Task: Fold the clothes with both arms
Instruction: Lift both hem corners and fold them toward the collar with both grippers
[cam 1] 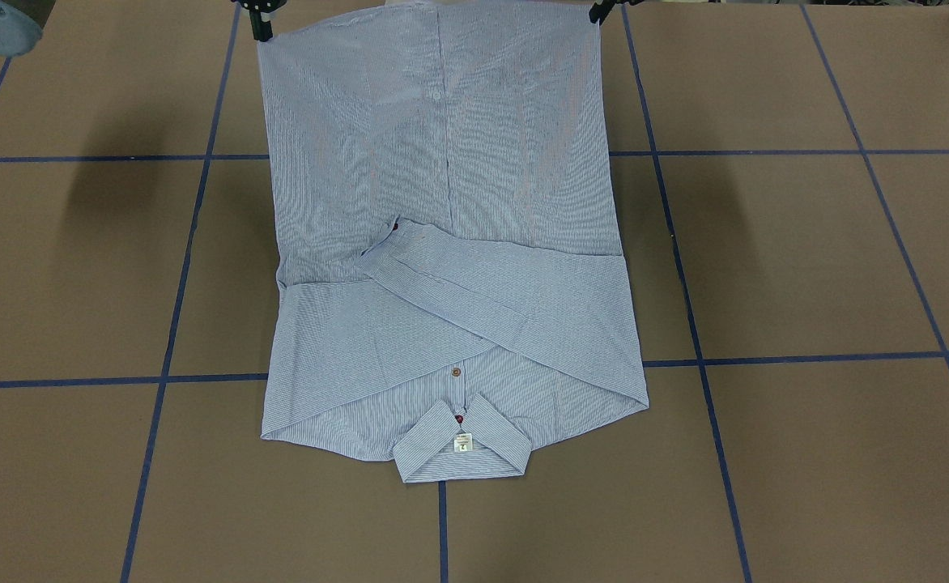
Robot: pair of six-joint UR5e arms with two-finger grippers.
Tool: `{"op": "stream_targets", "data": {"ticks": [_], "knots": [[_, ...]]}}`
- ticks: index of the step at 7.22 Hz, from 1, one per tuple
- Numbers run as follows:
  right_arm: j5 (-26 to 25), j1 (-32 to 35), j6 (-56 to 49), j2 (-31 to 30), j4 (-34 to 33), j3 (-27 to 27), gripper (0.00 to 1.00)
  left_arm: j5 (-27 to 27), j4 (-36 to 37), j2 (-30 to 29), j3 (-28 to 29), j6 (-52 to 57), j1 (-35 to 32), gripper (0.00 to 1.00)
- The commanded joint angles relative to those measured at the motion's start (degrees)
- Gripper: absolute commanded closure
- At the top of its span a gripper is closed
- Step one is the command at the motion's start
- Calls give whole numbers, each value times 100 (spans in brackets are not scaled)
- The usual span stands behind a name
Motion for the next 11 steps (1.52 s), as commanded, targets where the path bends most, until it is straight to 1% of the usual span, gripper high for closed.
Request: {"op": "stream_targets", "data": {"ticks": [1, 2, 3, 4, 5, 6, 7, 8, 9, 10, 11], "knots": [[170, 1104, -845, 14, 1249, -1049, 100, 5, 63, -618, 862, 696, -892, 100], [729, 1719, -1275, 14, 1674, -1464, 100, 5, 308, -1126, 1265, 1005, -1332, 100], [848, 2152, -1671, 92, 2148, -1859, 100, 5, 710, -1723, 1678, 1296, -1632, 100], [953, 2530, -1962, 137, 2622, -2368, 100, 13, 714, -2068, 2170, 1507, -1844, 100], [1120, 2830, -2174, 276, 3306, -3113, 100, 83, 627, -2350, 2740, 1692, -2020, 100], [1130, 3007, -2315, 513, 4070, -3947, 100, 388, 313, -2640, 3512, 1877, -2092, 100], [1130, 3052, -2360, 941, 4434, -4851, 100, 461, -308, -2695, 4146, 2009, -2205, 100], [1130, 3070, -2395, 1259, 4794, -5609, 100, 462, -740, -2704, 4579, 2115, -2259, 100], [1121, 3088, -2413, 1480, 5268, -6190, 100, 462, -962, -2783, 4870, 2151, -2285, 100], [1121, 3175, -2587, 1630, 5412, -6266, 100, 453, -973, -2905, 4890, 2247, -2390, 100], [1139, 3324, -2789, 1736, 5431, -6197, 100, 444, -982, -2976, 4891, 2256, -2470, 100]]}}
